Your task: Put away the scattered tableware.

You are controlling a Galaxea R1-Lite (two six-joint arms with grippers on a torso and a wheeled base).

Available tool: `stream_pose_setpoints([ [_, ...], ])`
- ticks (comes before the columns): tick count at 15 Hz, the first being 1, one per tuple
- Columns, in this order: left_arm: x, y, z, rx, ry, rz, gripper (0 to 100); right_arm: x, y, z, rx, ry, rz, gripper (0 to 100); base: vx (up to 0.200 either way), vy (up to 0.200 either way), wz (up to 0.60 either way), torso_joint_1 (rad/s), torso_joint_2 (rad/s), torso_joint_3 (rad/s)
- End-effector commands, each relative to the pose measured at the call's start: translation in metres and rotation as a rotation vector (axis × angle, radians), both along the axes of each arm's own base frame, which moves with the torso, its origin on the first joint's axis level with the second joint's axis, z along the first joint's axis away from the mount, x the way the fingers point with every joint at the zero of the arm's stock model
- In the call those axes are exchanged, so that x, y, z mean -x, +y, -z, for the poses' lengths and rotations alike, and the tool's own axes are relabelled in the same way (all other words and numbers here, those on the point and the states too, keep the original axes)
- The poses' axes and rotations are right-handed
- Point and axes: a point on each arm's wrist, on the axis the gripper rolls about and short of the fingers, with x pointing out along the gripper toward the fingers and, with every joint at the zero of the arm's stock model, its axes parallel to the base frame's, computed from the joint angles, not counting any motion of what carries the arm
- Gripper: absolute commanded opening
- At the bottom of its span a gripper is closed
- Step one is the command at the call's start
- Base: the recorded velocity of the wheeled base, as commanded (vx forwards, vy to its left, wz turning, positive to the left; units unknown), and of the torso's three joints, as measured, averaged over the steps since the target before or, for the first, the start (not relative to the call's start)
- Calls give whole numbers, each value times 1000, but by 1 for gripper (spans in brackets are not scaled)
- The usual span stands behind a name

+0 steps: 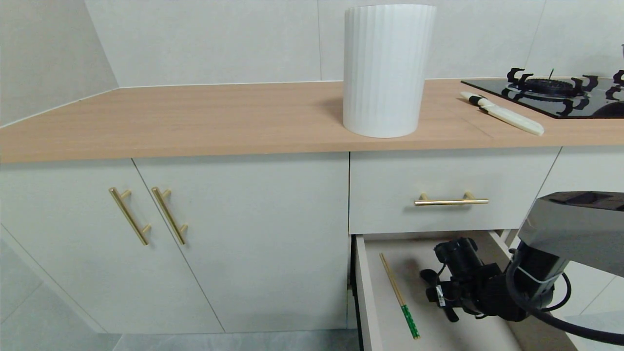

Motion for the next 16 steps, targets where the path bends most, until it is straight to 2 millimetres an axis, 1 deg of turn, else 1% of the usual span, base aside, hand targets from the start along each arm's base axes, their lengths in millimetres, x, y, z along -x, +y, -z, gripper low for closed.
stream_pose_setpoints([
  [1, 0, 0, 0, 0, 0, 0, 100, 6, -2, -22, -20, -41, -7, 100, 0, 0, 0, 0, 0, 0],
  [2, 0, 0, 0, 0, 0, 0, 100, 9, -3, -37, -35, -73, -9, 100, 0, 0, 0, 0, 0, 0],
  [3, 0, 0, 0, 1, 0, 0, 100, 12, -4, -46, -37, -82, -10, 100, 0, 0, 0, 0, 0, 0],
  [6, 0, 0, 0, 0, 0, 0, 100, 37, -11, -104, -77, -83, -44, 100, 0, 0, 0, 0, 0, 0],
  [8, 0, 0, 0, 1, 0, 0, 100, 55, -12, -136, -126, -73, -91, 100, 0, 0, 0, 0, 0, 0],
  [9, 0, 0, 0, 0, 0, 0, 100, 61, -13, -146, -140, -70, -101, 100, 0, 0, 0, 0, 0, 0],
  [10, 0, 0, 0, 0, 0, 0, 100, 64, -14, -150, -146, -69, -106, 100, 0, 0, 0, 0, 0, 0],
  [11, 0, 0, 0, 0, 0, 0, 100, 72, -17, -165, -162, -65, -119, 100, 0, 0, 0, 0, 0, 0],
  [14, 0, 0, 0, 0, 0, 0, 100, 84, -21, -188, -194, -1, -115, 100, 0, 0, 0, 0, 0, 0],
  [16, 0, 0, 0, -3, 0, 0, 100, 92, -23, -199, -232, 37, -140, 100, 0, 0, 0, 0, 0, 0],
])
